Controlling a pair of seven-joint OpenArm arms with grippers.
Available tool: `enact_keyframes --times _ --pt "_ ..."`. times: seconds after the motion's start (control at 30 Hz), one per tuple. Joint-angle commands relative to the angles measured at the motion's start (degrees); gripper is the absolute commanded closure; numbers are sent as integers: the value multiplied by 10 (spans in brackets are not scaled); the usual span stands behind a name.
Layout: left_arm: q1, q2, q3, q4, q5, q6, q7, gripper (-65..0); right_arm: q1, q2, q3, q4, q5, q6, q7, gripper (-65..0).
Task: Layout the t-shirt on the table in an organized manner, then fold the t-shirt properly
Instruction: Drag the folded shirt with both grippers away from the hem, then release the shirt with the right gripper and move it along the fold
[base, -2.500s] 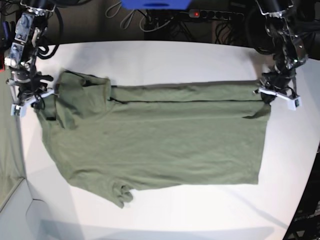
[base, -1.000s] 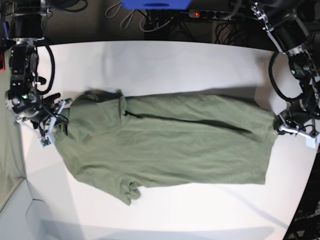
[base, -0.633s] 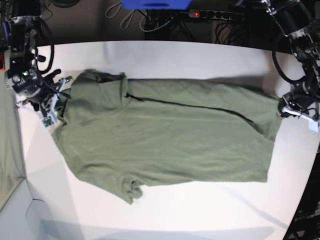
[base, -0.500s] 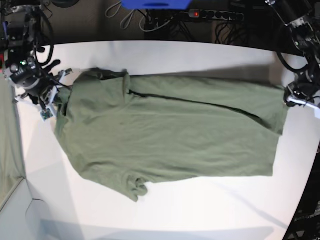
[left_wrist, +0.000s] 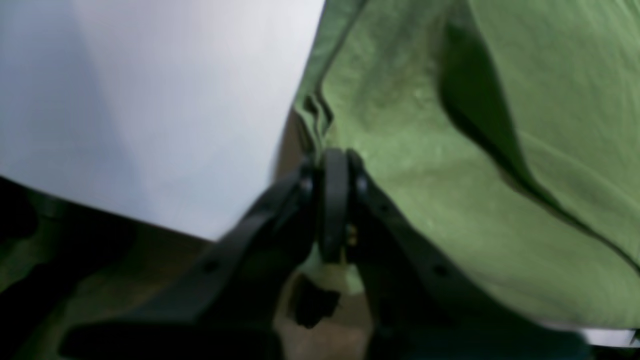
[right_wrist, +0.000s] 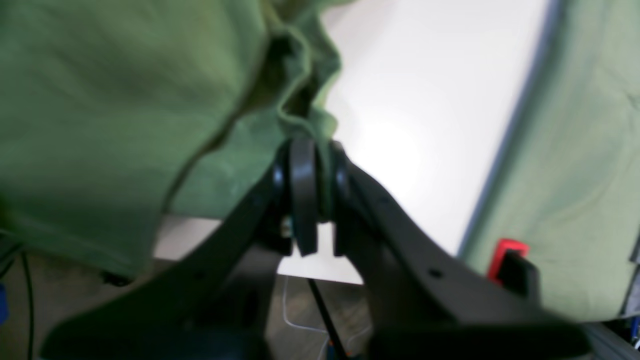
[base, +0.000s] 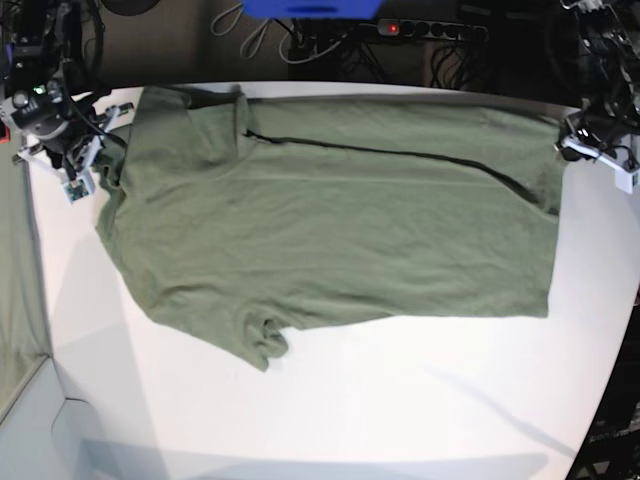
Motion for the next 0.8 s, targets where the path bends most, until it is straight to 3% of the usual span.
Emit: enact_keyframes --times 0.0,0.3,0.47,0.6,0.77 --pt "4 -4 -4 6 -4 -1 -3 -2 -3 6 3 6 -4 -1 8 0" --pt "12 9 -4 2 -4 -10 -3 -5 -4 -16 4 4 -5 -1 8 -9" --pt "12 10 -4 2 -4 -14 -3 -9 -6 -20 6 4 -5 -1 7 -228" --pt "12 11 -4 2 -4 -13 -3 -111 -8 -30 32 4 -5 -1 7 -357" --pt "13 13 -4 6 -4 -13 -3 -309 -10 -61 96 25 -4 -1 7 -392"
